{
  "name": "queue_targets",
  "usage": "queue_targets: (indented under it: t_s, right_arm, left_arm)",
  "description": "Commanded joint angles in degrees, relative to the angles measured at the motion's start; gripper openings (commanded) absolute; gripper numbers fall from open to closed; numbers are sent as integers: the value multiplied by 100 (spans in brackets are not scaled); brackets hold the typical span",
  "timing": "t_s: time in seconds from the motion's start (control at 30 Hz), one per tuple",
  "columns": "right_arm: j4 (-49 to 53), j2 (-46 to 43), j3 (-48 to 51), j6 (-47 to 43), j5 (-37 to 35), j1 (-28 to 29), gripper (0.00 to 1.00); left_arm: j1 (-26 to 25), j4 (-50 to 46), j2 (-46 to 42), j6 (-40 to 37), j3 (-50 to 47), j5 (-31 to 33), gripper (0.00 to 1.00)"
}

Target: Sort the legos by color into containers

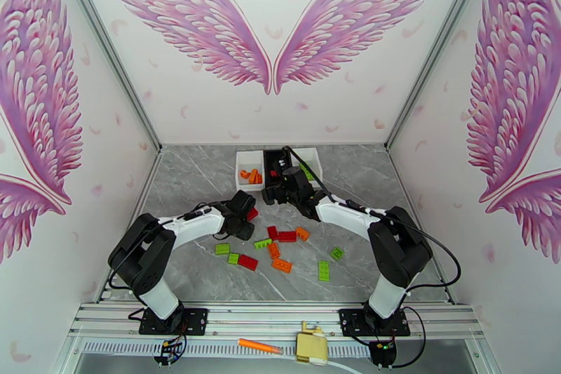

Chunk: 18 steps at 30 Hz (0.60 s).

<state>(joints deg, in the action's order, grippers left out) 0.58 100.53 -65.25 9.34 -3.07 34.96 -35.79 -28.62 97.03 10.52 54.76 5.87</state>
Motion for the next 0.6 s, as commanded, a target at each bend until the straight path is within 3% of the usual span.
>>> queue_targets:
  t_s: [0.0, 0.1, 0.27, 0.57]
  right_arm:
    - [-101, -220, 109, 56, -102, -40, 99]
    - [-134, -262, 185, 138, -103, -38, 99]
    - [-180, -460, 324, 242, -37, -42, 99]
    - [-232, -1150, 763, 238, -243, -137, 99]
  left_arm:
    - [-63, -116, 27, -33, 186, 134, 39]
    - [-70, -131, -22, -42, 199, 169, 33]
    - [-125, -35, -261, -173, 136, 239, 33]
    - [-161, 1696, -1049, -445, -413, -16, 33]
